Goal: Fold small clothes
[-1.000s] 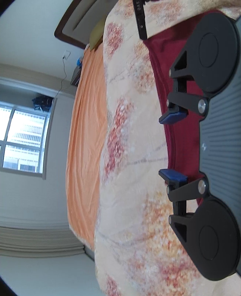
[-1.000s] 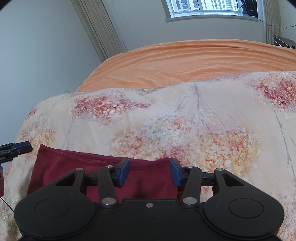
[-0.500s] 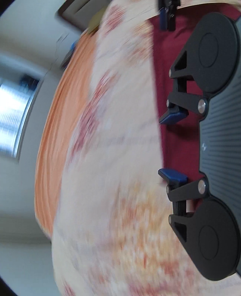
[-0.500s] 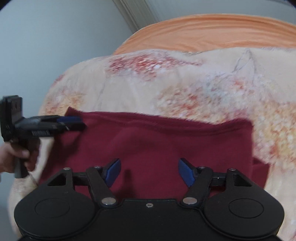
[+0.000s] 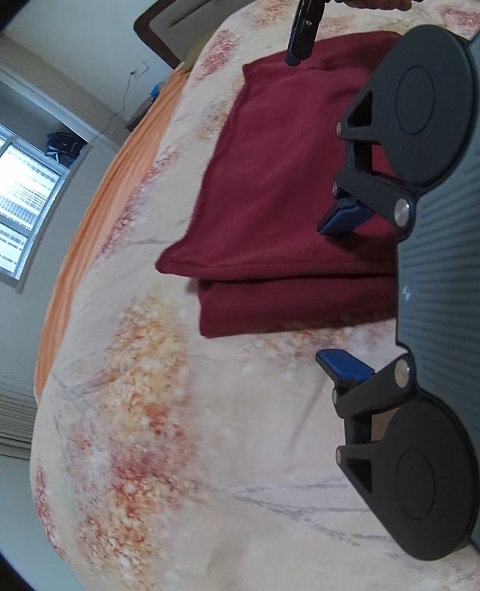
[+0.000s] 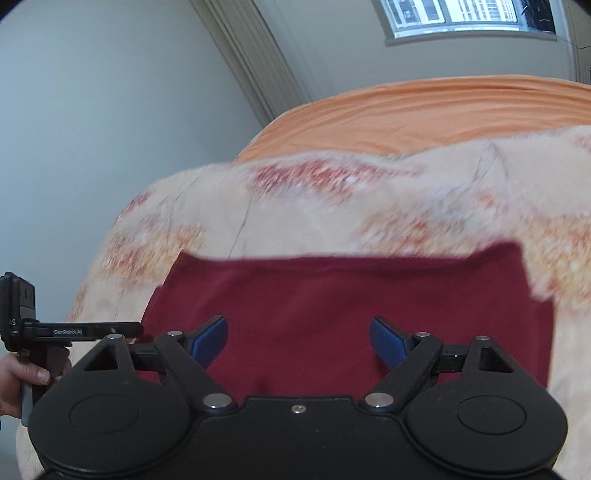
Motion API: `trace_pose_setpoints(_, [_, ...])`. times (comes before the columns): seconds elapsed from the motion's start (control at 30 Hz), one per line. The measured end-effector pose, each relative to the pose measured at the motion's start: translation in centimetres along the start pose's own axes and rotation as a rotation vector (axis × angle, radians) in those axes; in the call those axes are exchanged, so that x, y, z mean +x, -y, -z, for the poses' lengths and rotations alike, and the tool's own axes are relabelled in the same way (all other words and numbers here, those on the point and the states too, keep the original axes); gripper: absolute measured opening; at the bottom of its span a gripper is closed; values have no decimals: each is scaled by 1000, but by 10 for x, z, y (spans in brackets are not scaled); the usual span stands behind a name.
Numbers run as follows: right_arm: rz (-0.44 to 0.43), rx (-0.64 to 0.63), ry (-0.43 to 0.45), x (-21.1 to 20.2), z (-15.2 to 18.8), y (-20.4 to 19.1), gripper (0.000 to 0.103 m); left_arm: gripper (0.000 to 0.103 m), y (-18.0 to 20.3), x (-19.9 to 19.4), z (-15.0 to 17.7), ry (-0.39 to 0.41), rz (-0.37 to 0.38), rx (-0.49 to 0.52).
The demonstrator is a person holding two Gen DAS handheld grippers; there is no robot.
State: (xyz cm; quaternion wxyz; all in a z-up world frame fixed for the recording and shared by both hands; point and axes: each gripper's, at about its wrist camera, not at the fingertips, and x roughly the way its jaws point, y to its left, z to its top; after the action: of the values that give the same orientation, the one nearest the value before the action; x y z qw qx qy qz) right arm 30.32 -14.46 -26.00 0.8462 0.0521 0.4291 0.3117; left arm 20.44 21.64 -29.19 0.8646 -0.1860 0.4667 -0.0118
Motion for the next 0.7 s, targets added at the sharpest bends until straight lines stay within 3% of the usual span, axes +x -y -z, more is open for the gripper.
trace_pose_setpoints(0.2, [141, -114, 12, 12, 8, -29, 86, 73, -21, 23, -15, -40, 100, -100])
trace_pose_setpoints(0.33, [267, -141, 36, 41, -19, -24, 86, 68, -29, 39, -22, -47, 170, -137])
trace_pose_setpoints(0.5, [386, -162, 21, 87, -53, -22, 86, 58, -26, 38, -23, -41, 173, -106])
trace_pose_setpoints(0.6, [440, -188, -38, 96, -39, -21, 84, 56, -25, 37, -22, -41, 172, -97])
trace_pose_setpoints(0.7, [420, -200, -52, 76, 0, -33, 85, 56, -23, 36, -22, -51, 176, -90])
